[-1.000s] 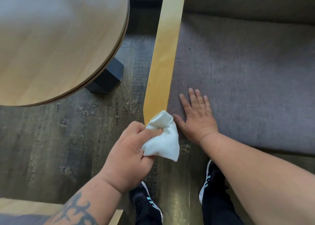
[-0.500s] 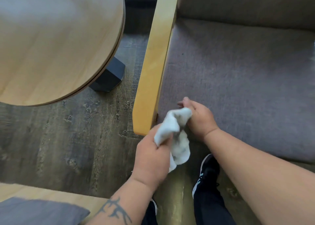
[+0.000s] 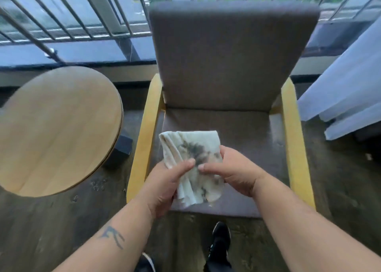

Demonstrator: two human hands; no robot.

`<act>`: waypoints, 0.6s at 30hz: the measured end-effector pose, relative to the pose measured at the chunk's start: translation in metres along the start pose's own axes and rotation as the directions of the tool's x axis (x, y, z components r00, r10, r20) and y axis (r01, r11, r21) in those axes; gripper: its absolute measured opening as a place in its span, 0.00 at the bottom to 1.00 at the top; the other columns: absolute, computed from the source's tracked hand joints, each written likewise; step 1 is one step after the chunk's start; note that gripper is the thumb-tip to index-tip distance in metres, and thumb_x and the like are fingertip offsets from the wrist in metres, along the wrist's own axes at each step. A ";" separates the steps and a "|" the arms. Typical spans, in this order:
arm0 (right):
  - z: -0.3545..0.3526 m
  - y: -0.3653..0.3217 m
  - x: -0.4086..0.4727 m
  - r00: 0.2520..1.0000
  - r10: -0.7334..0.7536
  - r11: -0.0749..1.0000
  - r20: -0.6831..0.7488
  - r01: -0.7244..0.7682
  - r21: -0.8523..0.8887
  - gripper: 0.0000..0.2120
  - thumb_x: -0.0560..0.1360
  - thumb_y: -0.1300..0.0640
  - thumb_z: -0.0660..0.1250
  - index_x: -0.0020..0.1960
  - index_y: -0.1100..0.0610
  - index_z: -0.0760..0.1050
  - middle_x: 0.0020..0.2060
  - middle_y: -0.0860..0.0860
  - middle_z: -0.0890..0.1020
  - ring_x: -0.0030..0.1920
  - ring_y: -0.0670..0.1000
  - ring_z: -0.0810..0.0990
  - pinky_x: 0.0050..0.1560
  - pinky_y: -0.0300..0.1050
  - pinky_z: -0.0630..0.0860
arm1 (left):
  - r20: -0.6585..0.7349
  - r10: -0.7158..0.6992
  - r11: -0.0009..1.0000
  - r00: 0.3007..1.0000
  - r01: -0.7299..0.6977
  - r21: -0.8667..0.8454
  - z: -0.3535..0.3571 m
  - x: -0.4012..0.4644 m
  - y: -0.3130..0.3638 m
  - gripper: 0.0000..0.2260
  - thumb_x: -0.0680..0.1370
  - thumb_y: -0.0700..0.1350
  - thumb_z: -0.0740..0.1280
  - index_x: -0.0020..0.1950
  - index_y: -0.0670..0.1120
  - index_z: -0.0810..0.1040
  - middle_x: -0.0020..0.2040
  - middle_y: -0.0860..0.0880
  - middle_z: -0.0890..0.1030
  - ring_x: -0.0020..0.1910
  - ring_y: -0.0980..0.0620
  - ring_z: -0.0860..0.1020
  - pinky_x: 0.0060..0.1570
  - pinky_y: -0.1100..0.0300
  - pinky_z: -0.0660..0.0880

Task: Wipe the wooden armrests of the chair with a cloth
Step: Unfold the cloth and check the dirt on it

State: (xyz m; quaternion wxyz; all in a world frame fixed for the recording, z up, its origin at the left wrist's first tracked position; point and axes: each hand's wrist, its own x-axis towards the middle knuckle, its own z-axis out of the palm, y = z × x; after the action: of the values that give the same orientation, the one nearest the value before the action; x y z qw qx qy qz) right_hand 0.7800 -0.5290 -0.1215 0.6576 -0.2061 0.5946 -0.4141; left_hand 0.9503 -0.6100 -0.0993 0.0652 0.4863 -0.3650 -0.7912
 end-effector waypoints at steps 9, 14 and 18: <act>-0.081 -0.128 -0.165 0.923 -0.228 0.973 -0.310 0.204 -0.107 0.17 0.75 0.72 0.68 0.59 0.54 0.79 0.50 0.52 0.87 0.52 0.51 0.86 0.53 0.48 0.83 | 0.109 0.165 0.972 0.980 -0.180 0.150 0.148 -0.065 0.098 0.12 0.77 0.30 0.66 0.58 0.40 0.80 0.50 0.38 0.87 0.48 0.40 0.86 0.44 0.51 0.84; -0.112 -0.164 -0.238 0.886 -0.281 0.955 -0.368 0.297 -0.015 0.16 0.76 0.72 0.68 0.59 0.59 0.83 0.56 0.60 0.85 0.59 0.61 0.83 0.62 0.58 0.78 | 0.386 0.107 0.986 0.916 -0.147 0.075 0.207 -0.088 0.142 0.06 0.76 0.35 0.68 0.50 0.40 0.83 0.48 0.40 0.86 0.43 0.47 0.86 0.36 0.58 0.81; -0.130 -0.183 -0.288 0.858 -0.256 0.963 -0.446 0.269 -0.036 0.16 0.77 0.72 0.66 0.57 0.57 0.84 0.58 0.55 0.85 0.60 0.58 0.82 0.63 0.55 0.78 | 0.585 -0.011 1.000 0.811 0.023 -0.013 0.235 -0.085 0.168 0.03 0.67 0.39 0.71 0.40 0.41 0.83 0.61 0.38 0.82 0.48 0.45 0.83 0.40 0.56 0.79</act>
State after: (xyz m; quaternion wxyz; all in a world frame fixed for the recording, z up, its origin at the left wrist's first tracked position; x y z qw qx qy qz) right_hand 0.6161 -0.3779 0.1672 0.4438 -0.1755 0.6901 -0.5441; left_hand 0.7600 -0.5721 0.1308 -0.0524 0.2221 -0.3554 -0.9064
